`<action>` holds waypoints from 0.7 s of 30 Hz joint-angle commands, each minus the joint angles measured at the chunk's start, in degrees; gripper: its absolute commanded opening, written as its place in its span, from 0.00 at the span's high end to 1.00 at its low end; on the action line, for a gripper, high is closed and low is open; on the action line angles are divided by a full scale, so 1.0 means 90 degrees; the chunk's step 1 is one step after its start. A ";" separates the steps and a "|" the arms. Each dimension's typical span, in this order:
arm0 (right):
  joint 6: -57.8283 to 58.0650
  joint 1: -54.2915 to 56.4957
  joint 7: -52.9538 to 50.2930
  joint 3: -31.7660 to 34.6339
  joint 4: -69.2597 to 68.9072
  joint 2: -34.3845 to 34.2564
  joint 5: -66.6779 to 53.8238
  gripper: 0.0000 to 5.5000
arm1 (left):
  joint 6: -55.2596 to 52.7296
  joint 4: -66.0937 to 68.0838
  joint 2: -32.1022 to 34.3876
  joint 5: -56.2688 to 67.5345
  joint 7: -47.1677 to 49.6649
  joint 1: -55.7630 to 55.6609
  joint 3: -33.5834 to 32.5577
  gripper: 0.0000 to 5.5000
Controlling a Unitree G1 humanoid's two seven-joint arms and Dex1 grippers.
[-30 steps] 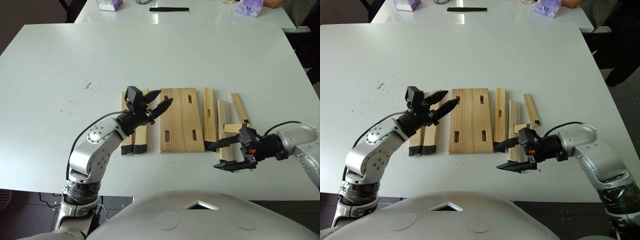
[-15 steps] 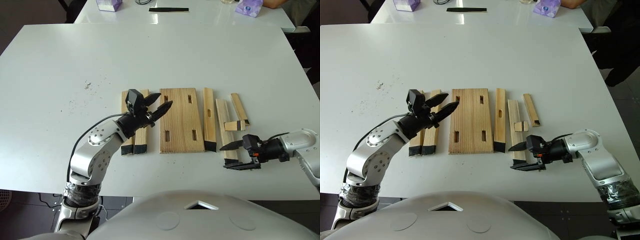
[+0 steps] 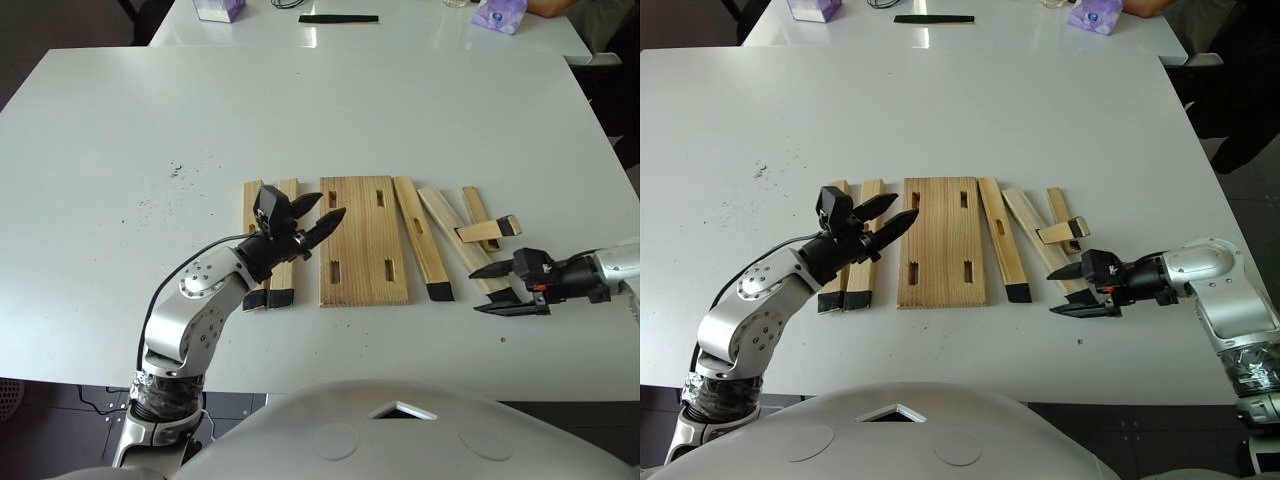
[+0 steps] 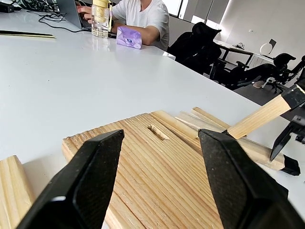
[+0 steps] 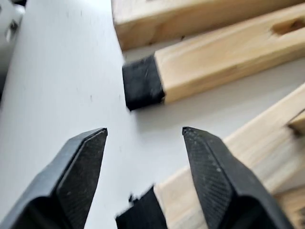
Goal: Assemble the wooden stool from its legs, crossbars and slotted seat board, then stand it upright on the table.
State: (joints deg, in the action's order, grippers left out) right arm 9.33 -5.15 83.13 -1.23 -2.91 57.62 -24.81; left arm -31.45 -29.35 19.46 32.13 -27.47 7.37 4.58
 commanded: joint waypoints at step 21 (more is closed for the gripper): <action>0.1562 -0.1758 -0.1957 0.1776 -0.0887 -0.0521 -0.0231 0.18 | 0.0269 -0.0458 -0.0213 -0.0179 0.0498 0.0727 -0.0164 0.47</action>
State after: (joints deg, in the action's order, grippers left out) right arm 22.76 -20.18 68.95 15.53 -10.15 53.94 -29.21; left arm -29.05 -32.88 17.51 30.85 -23.49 13.44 3.29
